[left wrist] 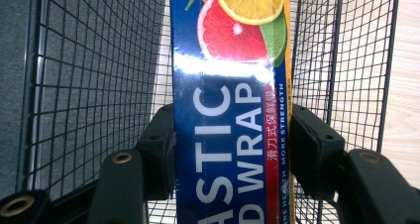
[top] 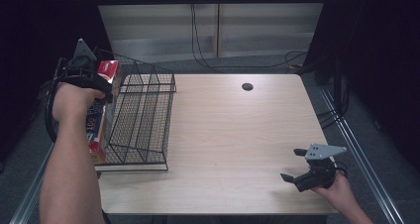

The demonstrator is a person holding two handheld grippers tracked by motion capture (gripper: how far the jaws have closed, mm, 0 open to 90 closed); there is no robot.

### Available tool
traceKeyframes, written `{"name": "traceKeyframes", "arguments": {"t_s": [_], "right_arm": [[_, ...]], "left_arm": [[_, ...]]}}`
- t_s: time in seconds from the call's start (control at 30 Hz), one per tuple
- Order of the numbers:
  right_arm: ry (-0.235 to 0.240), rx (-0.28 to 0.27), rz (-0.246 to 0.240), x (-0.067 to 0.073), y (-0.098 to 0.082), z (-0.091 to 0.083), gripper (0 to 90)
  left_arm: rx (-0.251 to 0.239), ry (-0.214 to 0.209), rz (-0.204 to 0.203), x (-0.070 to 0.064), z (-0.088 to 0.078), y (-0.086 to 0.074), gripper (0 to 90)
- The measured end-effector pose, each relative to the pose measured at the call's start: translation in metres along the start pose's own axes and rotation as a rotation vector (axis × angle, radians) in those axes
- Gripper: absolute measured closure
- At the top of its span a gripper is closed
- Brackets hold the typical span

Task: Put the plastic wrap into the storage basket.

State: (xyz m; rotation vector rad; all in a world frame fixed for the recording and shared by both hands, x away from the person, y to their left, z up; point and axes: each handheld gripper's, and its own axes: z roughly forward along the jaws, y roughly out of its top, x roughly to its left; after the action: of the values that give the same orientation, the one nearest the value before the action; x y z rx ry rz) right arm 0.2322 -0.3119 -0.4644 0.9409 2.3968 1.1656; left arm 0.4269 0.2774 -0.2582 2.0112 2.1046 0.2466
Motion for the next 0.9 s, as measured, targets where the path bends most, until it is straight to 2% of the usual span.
{"name": "traceKeyframes", "arguments": {"t_s": [0.47,0.57,0.9], "right_arm": [[0.009,0.004,-0.001,0.001,0.0,0.001,0.2],[0.011,0.004,0.0,0.001,0.0,0.001,0.2],[0.004,0.007,-0.003,0.001,0.0,0.001,0.3]], "left_arm": [[0.009,0.007,-0.002,-0.005,0.012,0.001,43.4],[0.016,0.004,0.012,-0.007,0.015,0.002,43.1],[0.008,-0.008,-0.006,-0.003,0.016,0.001,42.3]]}}
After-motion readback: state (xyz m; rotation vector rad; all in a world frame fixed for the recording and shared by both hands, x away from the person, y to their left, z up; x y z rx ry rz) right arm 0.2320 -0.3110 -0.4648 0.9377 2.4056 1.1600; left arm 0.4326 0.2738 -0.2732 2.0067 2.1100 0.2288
